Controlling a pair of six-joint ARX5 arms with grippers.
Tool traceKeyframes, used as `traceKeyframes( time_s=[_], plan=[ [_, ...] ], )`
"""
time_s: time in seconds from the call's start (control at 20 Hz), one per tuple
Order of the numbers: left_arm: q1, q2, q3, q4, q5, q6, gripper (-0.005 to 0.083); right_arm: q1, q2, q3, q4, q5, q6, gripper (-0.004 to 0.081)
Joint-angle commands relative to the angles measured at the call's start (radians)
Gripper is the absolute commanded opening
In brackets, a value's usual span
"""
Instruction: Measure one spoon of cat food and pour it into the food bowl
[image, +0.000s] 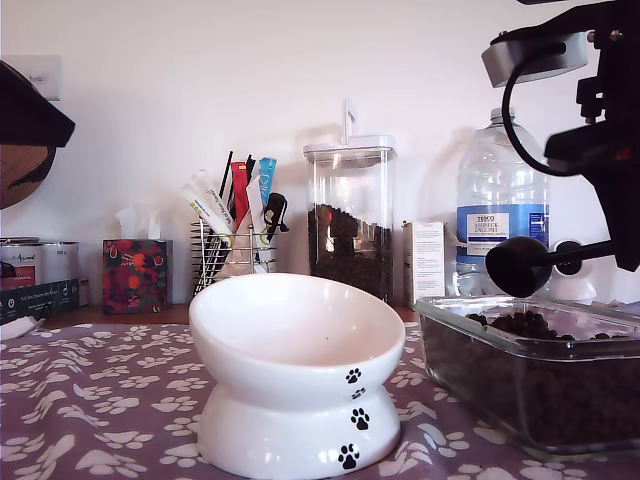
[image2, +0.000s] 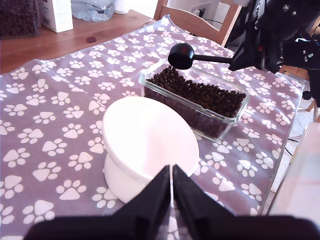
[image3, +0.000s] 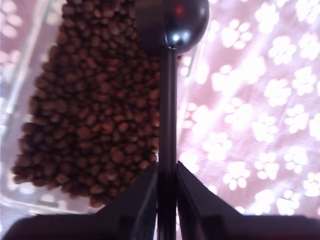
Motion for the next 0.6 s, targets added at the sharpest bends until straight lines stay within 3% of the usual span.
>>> traceKeyframes(
  time_s=[0.0, 0.2, 0.35, 0.55],
  plan=[
    [-0.003, 0.004, -0.002, 0.007, 0.000, -0.003, -0.0019, 0.020, 0.041, 0.005, -0.014, 0.028, -0.030, -0.0012],
    [-0.003, 0.004, -0.002, 0.007, 0.000, -0.003, -0.0019, 0.055, 0.113, 0.027, -0.045, 0.080, -0.079, -0.0012],
    [-0.003, 0.004, -0.002, 0.007, 0.000, -0.003, -0.0019, 0.090, 0.175, 0.050, -0.089, 0.201, -0.135, -0.0012],
    [-0.003, 0.004, -0.002, 0.007, 0.000, -0.003, -0.0019, 0.113, 0.209, 0.072, -0.152, 0.200, -0.159, -0.0012]
  ],
)
